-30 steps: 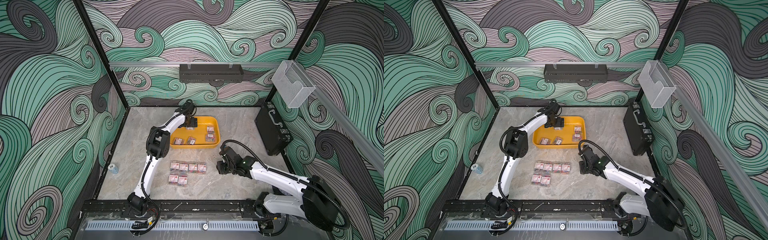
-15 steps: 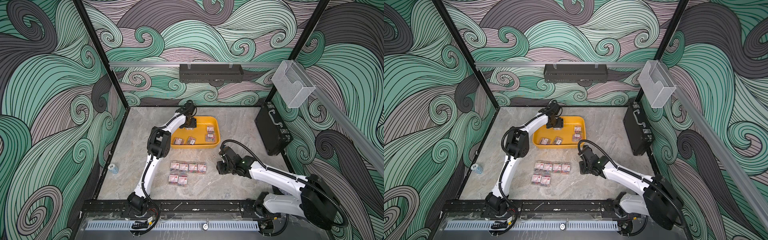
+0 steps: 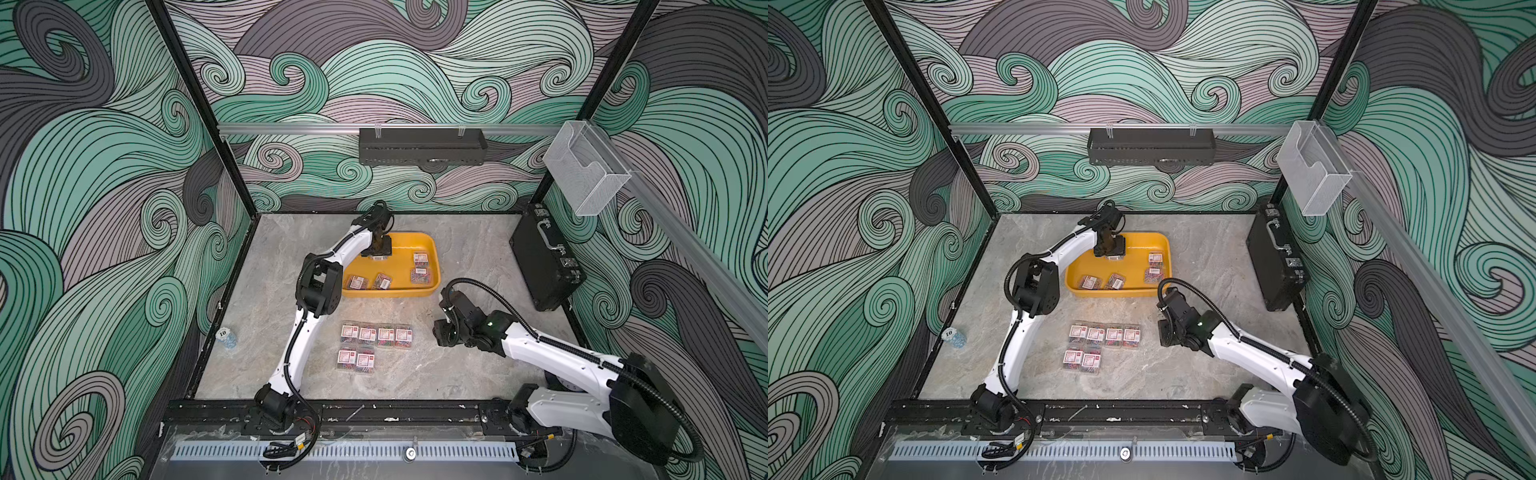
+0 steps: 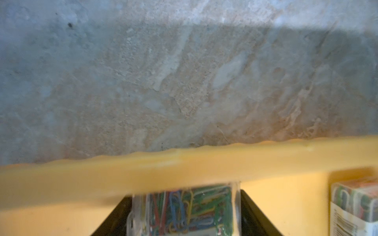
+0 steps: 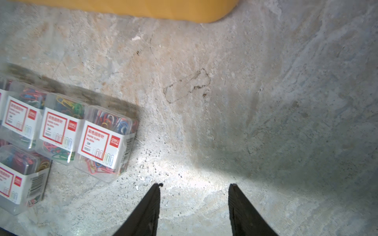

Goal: Take the paper clips out of the storage box
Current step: Pick up the boxed paper clips from the storage box.

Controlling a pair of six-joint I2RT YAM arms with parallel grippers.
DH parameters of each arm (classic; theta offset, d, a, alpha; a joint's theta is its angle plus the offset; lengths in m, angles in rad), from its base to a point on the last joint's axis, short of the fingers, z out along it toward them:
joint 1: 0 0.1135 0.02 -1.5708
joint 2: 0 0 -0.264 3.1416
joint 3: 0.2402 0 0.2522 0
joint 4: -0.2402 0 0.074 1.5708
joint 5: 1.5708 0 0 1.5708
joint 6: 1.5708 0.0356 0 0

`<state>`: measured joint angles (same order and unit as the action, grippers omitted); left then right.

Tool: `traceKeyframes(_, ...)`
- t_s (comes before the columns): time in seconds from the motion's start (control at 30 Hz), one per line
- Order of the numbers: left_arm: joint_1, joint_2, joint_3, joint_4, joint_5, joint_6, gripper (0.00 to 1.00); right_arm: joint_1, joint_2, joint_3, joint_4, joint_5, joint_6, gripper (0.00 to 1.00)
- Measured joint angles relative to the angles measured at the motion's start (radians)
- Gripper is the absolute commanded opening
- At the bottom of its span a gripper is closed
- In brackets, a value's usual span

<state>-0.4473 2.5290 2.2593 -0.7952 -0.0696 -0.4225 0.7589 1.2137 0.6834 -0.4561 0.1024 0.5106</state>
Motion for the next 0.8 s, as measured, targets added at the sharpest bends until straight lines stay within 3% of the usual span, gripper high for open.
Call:
traceKeyframes(0.17, 0.001, -0.069, -0.078, -0.006, 0.056, -0.017, 0.6, -0.053, 0.0, 0.087, 0.029, -0.019, -0.059, 0.56)
traceKeyframes(0.37, 0.021, -0.237, -0.196, 0.014, 0.181, -0.058, 0.6, -0.15, 0.038, 0.199, 0.134, -0.135, -0.183, 0.59)
traceKeyframes(0.57, 0.084, -0.374, -0.202, 0.052, 0.368, -0.103, 0.6, -0.248, 0.153, 0.33, 0.282, -0.309, -0.298, 0.73)
traceKeyframes(0.8, 0.173, -0.43, -0.197, 0.078, 0.597, -0.167, 0.6, -0.318, 0.312, 0.471, 0.436, -0.494, -0.402, 0.84)
